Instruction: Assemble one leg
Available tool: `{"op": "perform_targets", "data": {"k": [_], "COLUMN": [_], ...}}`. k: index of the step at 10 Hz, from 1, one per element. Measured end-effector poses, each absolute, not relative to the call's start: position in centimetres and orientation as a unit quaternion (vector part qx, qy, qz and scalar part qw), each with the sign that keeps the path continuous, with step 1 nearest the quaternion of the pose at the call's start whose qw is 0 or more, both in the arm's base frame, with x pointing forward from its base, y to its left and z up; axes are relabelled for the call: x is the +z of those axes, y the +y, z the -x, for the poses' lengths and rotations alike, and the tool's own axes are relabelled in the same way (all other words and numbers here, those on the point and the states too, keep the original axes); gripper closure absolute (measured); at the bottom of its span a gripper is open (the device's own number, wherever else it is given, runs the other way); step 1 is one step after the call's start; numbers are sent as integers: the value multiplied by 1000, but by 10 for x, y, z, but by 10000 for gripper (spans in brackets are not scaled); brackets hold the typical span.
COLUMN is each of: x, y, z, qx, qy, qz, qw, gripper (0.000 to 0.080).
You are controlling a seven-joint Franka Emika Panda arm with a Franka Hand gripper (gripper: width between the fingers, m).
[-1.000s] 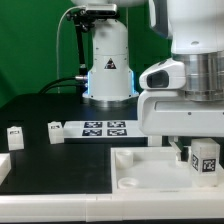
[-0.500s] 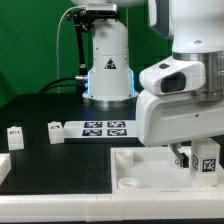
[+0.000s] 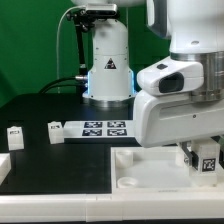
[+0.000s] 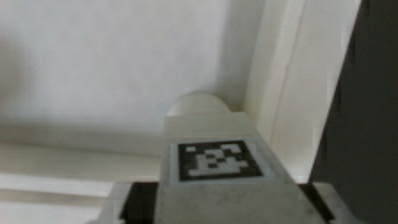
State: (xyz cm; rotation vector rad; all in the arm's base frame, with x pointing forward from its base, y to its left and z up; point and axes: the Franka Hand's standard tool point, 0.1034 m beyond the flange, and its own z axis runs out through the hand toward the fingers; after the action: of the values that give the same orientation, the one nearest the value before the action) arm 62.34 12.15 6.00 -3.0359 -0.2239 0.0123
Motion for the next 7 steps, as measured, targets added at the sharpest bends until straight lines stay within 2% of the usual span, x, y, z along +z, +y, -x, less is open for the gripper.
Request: {"op": "perform_targets", "data": {"k": [2, 4, 7], "x": [60, 60, 60], "y": [121, 121, 120], "z": [-624, -622, -622], "qx": [3, 0, 10], "qy": [-67, 107, 301], "qz": [997, 993, 952], "qw": [49, 56, 54], "gripper": [508, 508, 508]}}
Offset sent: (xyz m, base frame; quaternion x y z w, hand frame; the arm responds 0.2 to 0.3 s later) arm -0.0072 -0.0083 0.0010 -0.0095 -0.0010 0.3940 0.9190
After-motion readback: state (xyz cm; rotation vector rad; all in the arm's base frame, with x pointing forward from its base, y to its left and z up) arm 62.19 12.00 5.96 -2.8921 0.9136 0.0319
